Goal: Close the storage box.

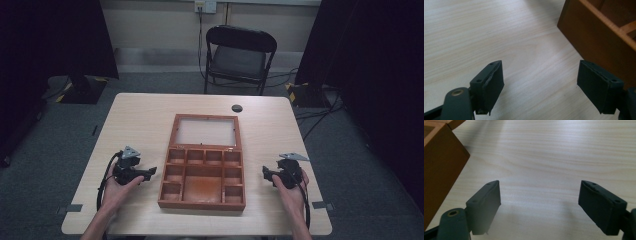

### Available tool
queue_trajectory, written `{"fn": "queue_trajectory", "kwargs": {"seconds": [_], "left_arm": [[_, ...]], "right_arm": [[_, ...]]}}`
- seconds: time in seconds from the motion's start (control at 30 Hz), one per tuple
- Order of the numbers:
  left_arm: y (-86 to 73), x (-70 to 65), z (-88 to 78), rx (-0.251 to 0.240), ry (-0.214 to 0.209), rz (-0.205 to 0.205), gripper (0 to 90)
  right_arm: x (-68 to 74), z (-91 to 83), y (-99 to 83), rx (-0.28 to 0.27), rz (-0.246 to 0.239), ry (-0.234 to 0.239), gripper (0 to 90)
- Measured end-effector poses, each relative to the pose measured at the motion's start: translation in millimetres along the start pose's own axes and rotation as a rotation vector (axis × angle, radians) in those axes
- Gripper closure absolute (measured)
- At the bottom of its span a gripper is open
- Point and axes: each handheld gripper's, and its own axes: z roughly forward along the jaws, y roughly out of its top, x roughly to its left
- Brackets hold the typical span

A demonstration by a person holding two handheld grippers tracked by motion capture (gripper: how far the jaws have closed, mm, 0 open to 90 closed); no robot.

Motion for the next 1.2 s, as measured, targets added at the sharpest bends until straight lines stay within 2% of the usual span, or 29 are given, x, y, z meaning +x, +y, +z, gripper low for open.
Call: {"fn": "queue_trajectory", "kwargs": {"seconds": [0.1, 0.17, 0.2, 0.3, 0.33, 0.37, 0.4, 0.43, 0.5, 0.53, 0.67, 0.73, 0.77, 0.8, 0.83, 0.87, 0.97, 1.0, 1.03, 1.1, 1.13, 1.17, 1.2], "left_arm": [[5.8, -0.6, -1.6, 0.002, -0.006, 0.010, 20.9], [11.7, -1.2, -3.3, -0.020, -0.006, 0.011, 20.9], [18.5, -0.3, -4.5, -0.019, -0.023, 0.015, 20.9], [25.0, 0.4, -4.1, -0.026, -0.027, 0.019, 21.0], [28.6, 0.5, -3.9, -0.057, -0.012, 0.001, 21.5], [28.6, 0.5, -3.9, -0.057, -0.012, 0.001, 21.7], [32.5, 2.4, -0.7, -0.027, -0.027, -0.011, 21.6], [32.5, 2.4, -0.7, -0.027, -0.027, -0.011, 21.4], [36.3, 3.9, 1.9, -0.019, -0.036, 0.001, 21.4], [39.7, 4.1, 2.1, -0.047, -0.021, 0.000, 21.8], [48.2, 7.6, 2.2, -0.034, -0.045, -0.007, 21.7], [55.7, 10.1, -1.9, -0.065, -0.029, 0.000, 24.3], [55.7, 10.1, -1.9, -0.065, -0.029, 0.000, 25.8], [60.0, 12.5, -4.3, -0.074, -0.047, -0.005, 25.9], [60.0, 12.5, -4.3, -0.074, -0.047, -0.005, 26.6], [62.4, 14.2, -6.9, -0.101, -0.025, -0.005, 27.4], [68.0, 18.5, -7.9, -0.087, -0.040, -0.009, 27.0], [75.4, 20.0, -8.8, -0.101, -0.032, -0.002, 26.9], [75.4, 20.0, -8.8, -0.101, -0.032, -0.002, 26.9], [84.3, 21.2, -10.2, -0.112, -0.036, 0.002, 26.9], [93.1, 21.6, -10.1, -0.117, -0.016, 0.011, 27.4], [93.1, 21.6, -10.1, -0.117, -0.016, 0.011, 28.0], [99.6, 22.7, -8.6, -0.132, -0.020, 0.011, 28.7]], "right_arm": [[-0.8, -0.5, 7.4, -0.021, 0.003, 0.030, 17.4], [-0.3, -0.9, 9.4, -0.031, 0.005, 0.033, 17.9], [1.4, -0.3, 14.5, -0.034, -0.010, 0.048, 17.2], [4.3, 0.1, 19.6, -0.045, -0.020, 0.068, 17.3], [7.2, 1.1, 24.7, -0.060, -0.032, 0.082, 17.4], [7.2, 1.1, 24.7, -0.060, -0.032, 0.082, 17.4], [9.8, 3.2, 29.1, -0.072, -0.035, 0.097, 20.5], [9.8, 3.2, 29.1, -0.072, -0.035, 0.097, 20.5], [12.5, 5.2, 31.7, -0.077, -0.038, 0.104, 19.8], [15.0, 7.6, 34.5, -0.070, -0.047, 0.112, 19.9], [18.3, 9.6, 42.3, -0.069, -0.051, 0.123, 19.8], [19.7, 9.3, 47.2, -0.070, -0.051, 0.130, 19.6], [19.7, 9.3, 47.2, -0.070, -0.051, 0.130, 19.6], [20.3, 9.0, 51.7, -0.061, -0.038, 0.143, 20.6], [20.3, 9.0, 51.7, -0.061, -0.038, 0.143, 20.6], [21.2, 8.9, 55.9, -0.058, -0.041, 0.166, 21.2], [23.0, 9.2, 59.0, -0.062, -0.056, 0.159, 21.0], [24.3, 11.4, 64.3, -0.049, -0.068, 0.167, 20.9], [24.3, 11.4, 64.3, -0.049, -0.068, 0.167, 20.9], [26.3, 12.0, 71.2, -0.060, -0.067, 0.161, 20.9], [27.8, 12.7, 79.6, -0.068, -0.068, 0.170, 20.7], [27.8, 12.7, 79.6, -0.068, -0.068, 0.170, 20.7], [30.3, 14.7, 88.4, -0.071, -0.077, 0.161, 20.5]]}}
